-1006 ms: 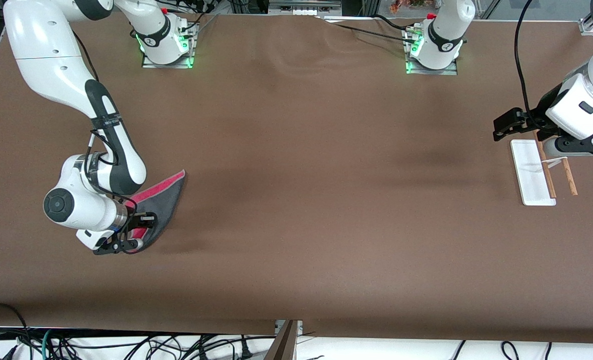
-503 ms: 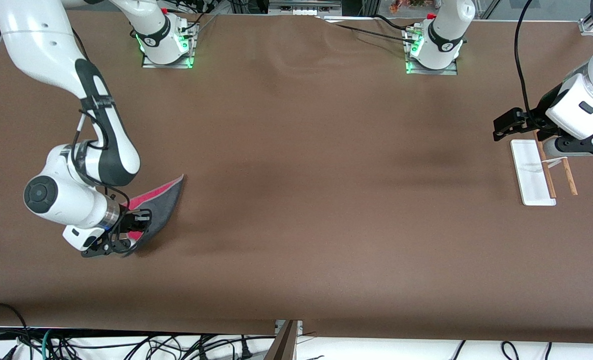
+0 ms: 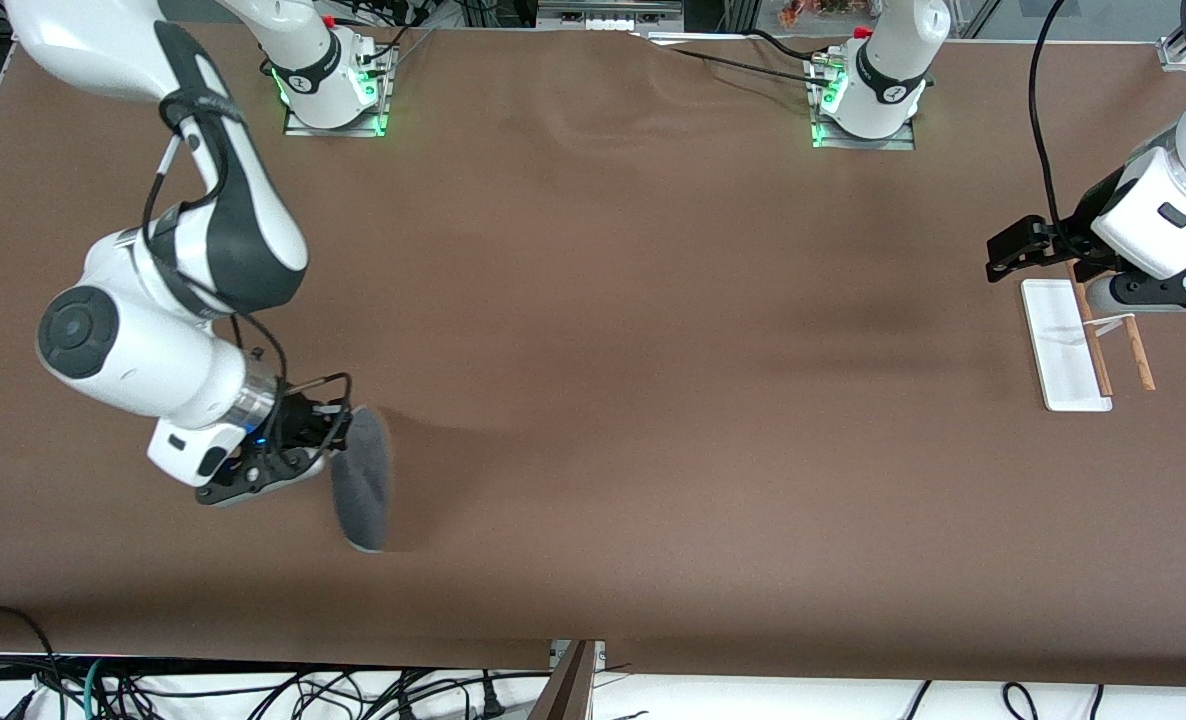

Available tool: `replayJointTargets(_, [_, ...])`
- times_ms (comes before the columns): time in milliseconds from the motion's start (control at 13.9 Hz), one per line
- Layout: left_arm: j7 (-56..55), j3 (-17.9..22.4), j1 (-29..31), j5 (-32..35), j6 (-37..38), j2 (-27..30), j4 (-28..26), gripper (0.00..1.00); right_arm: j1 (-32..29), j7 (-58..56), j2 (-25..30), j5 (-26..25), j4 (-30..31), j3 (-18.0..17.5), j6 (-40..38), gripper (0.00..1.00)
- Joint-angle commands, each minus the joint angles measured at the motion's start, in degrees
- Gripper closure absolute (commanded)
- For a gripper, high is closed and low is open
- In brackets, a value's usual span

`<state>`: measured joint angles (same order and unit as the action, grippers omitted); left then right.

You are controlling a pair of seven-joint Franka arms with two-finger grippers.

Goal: Pass towel and hang on rack
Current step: 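Lift the towel with the right gripper toward the table middle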

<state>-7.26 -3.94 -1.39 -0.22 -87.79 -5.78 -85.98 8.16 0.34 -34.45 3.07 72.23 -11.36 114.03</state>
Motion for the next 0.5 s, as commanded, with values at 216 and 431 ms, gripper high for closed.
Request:
replayJointTargets(216, [0.7,0.0,-0.2,0.7,-0.1,0.6,-0.2,0.0,7.7,12.8,-0.6,0.5,-6.6,-1.7,-0.6,1.0])
replayJointTargets(431, [0.6,0.0,-0.1,0.7,0.0,0.6,-0.2,0.0,11.5,19.4,-0.6,0.4,-9.6,-2.1,-0.6,1.0])
